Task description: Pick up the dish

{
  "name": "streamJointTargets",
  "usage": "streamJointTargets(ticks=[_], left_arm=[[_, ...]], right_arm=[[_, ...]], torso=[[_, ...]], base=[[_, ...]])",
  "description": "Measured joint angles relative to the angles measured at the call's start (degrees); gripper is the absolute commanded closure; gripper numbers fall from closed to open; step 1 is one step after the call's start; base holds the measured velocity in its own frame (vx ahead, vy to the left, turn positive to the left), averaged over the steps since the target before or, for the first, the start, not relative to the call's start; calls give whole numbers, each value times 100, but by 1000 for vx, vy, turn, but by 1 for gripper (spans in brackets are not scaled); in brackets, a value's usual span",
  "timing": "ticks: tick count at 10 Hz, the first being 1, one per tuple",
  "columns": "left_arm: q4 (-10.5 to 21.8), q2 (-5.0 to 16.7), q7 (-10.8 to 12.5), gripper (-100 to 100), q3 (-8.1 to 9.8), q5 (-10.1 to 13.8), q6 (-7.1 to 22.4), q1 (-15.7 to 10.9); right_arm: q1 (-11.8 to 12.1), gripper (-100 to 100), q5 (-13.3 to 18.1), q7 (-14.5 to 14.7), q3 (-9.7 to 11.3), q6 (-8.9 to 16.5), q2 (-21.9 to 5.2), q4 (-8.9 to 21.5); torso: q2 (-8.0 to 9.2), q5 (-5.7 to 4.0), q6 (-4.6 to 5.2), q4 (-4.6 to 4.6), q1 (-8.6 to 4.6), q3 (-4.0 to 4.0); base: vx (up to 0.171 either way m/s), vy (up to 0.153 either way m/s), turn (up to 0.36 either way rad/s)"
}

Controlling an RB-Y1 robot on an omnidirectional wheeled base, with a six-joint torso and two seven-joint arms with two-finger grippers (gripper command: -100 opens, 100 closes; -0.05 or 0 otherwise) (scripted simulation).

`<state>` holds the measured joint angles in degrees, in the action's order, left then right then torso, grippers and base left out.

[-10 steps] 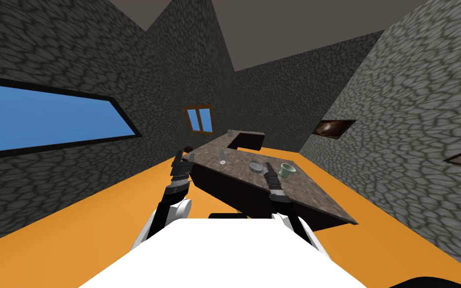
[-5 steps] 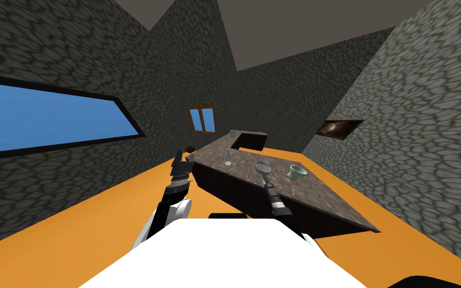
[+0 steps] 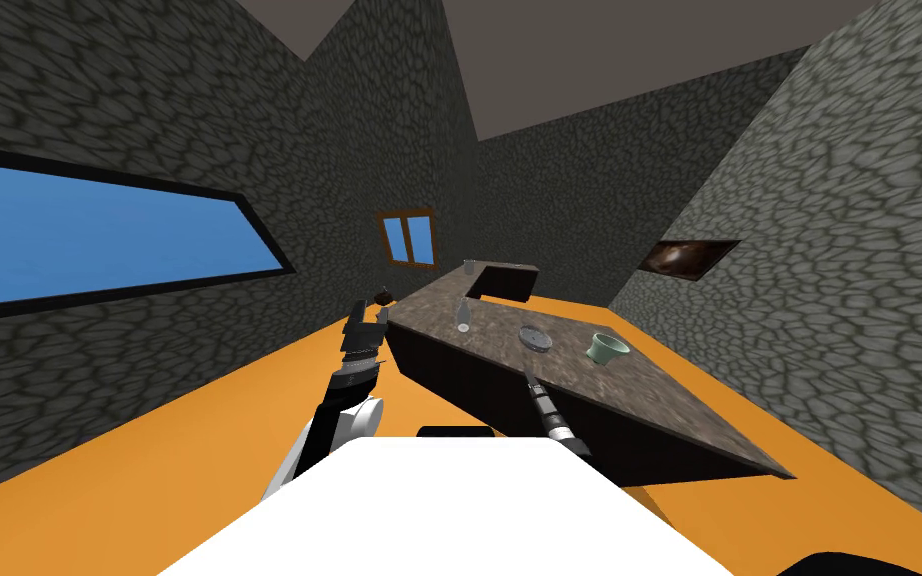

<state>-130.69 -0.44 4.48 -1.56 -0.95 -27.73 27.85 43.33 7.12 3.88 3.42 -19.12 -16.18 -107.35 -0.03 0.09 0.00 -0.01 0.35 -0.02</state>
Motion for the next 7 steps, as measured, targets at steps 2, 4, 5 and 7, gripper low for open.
streamJointTargets(ticks=[2,4,5,7], left_arm=[[0,0,0,0,0,0,0,0],[0,0,0,0,0,0,0,0],[0,0,0,0,0,0,0,0],[0,0,0,0,0,0,0,0]], right_arm=[[200,-100,163,79,109,52,-65,355],[395,-100,299,100,189,162,-209,669],[603,-100,401,153,237,68,-255,913],[750,-100,512,157,296,153,-463,1275]], torso=[[-12,3,0,-2,9,-7],[-9,3,0,-2,8,-5],[-6,4,1,-2,17,-4],[-10,3,-1,-2,12,-5]], base=[[54,129,30],[38,129,44],[30,120,19],[49,123,57]])
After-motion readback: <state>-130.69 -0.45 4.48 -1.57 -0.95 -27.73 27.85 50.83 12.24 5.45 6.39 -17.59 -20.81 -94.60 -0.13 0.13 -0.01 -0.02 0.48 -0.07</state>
